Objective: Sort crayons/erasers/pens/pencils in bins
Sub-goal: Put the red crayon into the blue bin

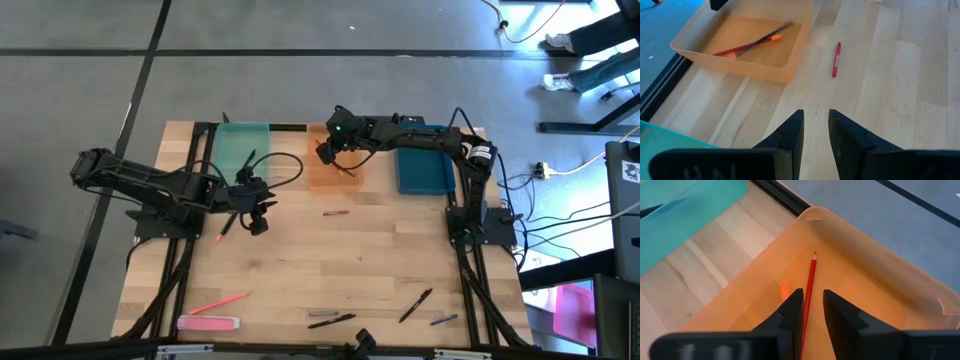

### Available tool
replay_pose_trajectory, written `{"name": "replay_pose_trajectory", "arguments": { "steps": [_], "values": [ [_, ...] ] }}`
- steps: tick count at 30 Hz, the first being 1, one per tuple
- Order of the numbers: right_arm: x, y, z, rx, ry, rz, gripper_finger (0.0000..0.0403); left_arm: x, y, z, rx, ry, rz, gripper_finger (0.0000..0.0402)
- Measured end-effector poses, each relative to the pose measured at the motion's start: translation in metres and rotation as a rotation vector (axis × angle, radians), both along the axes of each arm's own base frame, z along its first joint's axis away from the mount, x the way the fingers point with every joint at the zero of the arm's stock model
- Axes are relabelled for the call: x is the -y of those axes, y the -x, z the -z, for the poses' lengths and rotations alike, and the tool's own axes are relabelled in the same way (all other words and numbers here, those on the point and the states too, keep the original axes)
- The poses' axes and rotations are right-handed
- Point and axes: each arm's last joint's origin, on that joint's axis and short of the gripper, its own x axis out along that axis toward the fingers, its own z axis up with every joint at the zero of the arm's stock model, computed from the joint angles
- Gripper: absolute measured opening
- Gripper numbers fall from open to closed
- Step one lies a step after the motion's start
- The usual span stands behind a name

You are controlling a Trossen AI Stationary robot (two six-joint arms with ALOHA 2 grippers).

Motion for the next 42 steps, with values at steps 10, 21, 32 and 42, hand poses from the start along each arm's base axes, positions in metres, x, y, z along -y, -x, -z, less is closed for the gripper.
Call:
{"name": "replay_pose_trajectory", "arguments": {
  "steps": [10,21,32,42],
  "values": [
    [-0.015,0.016,-0.034,-0.064,0.074,-0.148,0.0080,0.000,0.000,0.000,-0.004,-0.001,0.000,0.0082],
    [-0.140,0.021,-0.043,-0.403,0.143,-0.700,0.0080,0.000,0.000,0.000,-0.004,0.001,0.001,0.0082],
    [-0.183,0.020,-0.004,-0.348,0.150,-0.823,0.0080,0.012,0.002,0.001,-0.007,0.008,0.053,0.0082],
    [-0.185,0.024,0.019,-0.304,0.117,-0.866,0.0081,0.019,0.004,0.001,-0.002,0.025,0.074,0.0082]
  ]
}}
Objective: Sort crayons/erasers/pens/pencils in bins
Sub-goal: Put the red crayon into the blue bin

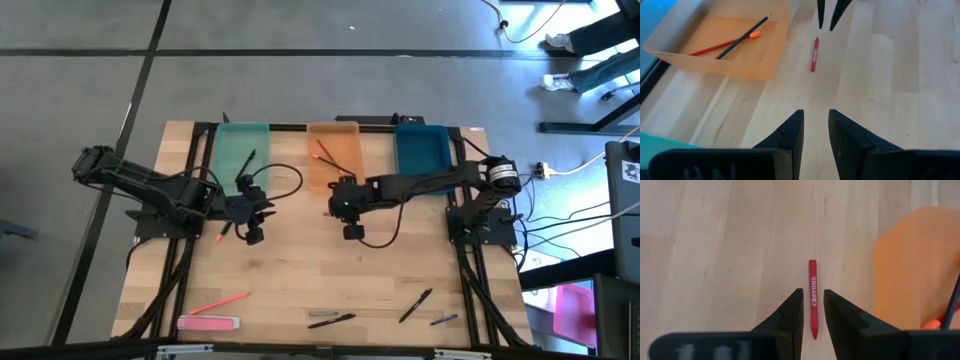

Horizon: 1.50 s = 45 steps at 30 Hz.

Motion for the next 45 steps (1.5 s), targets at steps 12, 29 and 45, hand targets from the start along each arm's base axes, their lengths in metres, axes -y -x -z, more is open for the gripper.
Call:
{"name": "replay_pose_trajectory", "arguments": {
  "steps": [12,29,45],
  "values": [
    [0.001,0.005,0.020,0.055,-0.004,0.014,0.0080,0.000,0.000,0.000,0.001,0.001,-0.002,0.0082],
    [0.005,0.000,0.030,0.045,-0.005,0.039,0.0092,0.000,0.000,0.000,0.001,0.001,-0.002,0.0082],
    [0.017,-0.005,0.058,-0.031,-0.015,0.068,0.0120,0.000,0.000,0.000,0.001,0.000,-0.001,0.0082]
  ]
}}
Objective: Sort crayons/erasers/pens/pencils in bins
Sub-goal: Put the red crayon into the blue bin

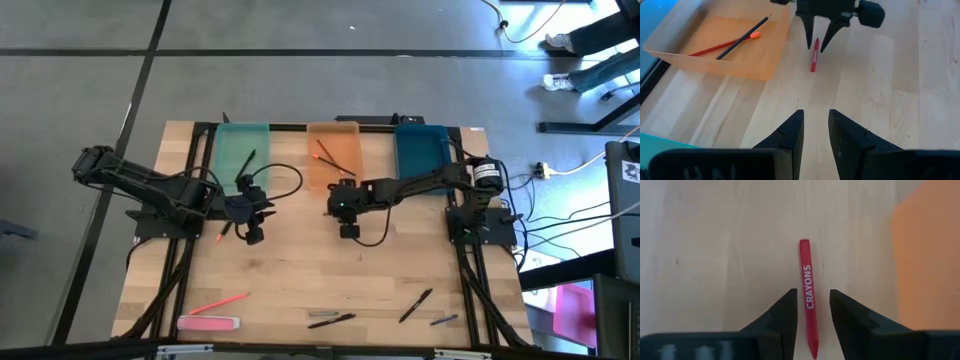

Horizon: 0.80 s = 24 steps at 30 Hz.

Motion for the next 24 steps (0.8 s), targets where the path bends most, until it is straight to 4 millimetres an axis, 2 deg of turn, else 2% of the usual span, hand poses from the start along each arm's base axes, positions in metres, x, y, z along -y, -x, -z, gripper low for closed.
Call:
{"name": "replay_pose_trajectory", "arguments": {
  "steps": [14,24],
  "values": [
    [0.010,-0.002,0.016,-0.033,-0.032,0.015,0.0114,0.000,0.000,0.000,0.000,0.000,0.001,0.0082],
    [0.009,-0.001,0.017,-0.051,-0.053,0.000,0.0039,0.000,0.000,0.000,0.000,0.000,0.001,0.0082]
  ]
}}
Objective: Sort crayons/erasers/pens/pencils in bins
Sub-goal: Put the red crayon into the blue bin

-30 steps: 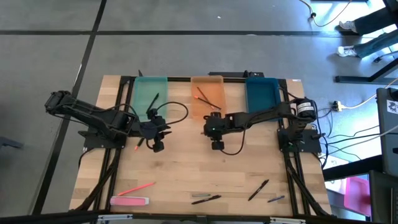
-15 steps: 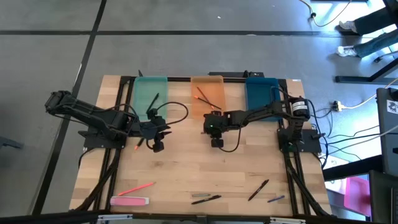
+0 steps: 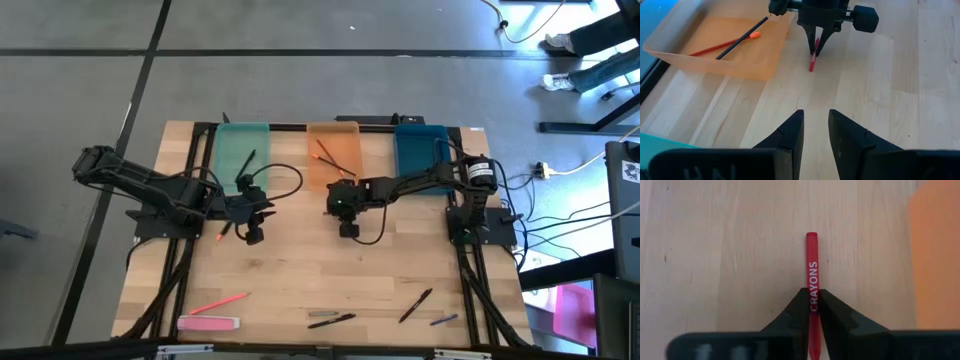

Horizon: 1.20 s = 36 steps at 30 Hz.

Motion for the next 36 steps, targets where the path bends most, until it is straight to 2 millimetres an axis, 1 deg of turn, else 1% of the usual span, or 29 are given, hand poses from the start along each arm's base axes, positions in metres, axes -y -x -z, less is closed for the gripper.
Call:
{"name": "replay_pose_trajectory", "arguments": {
  "steps": [4,13,19,27,36],
  "values": [
    [0.000,0.000,0.000,-0.004,-0.003,0.000,0.0029,0.000,0.000,0.000,0.000,0.000,0.000,0.0082],
    [0.000,0.001,0.001,-0.006,-0.012,0.031,0.0033,0.000,0.000,0.000,0.000,0.000,0.000,0.0082],
    [-0.002,0.000,0.001,0.010,-0.007,0.022,0.0033,0.000,0.000,0.000,0.000,0.000,0.000,0.0082],
    [-0.009,0.001,-0.008,0.017,-0.020,0.005,0.0033,0.000,0.000,0.000,0.000,0.000,0.000,0.0082],
    [-0.018,-0.009,-0.026,0.023,-0.027,-0.004,0.0033,0.000,0.000,0.000,-0.001,0.000,0.001,0.0082]
  ]
}}
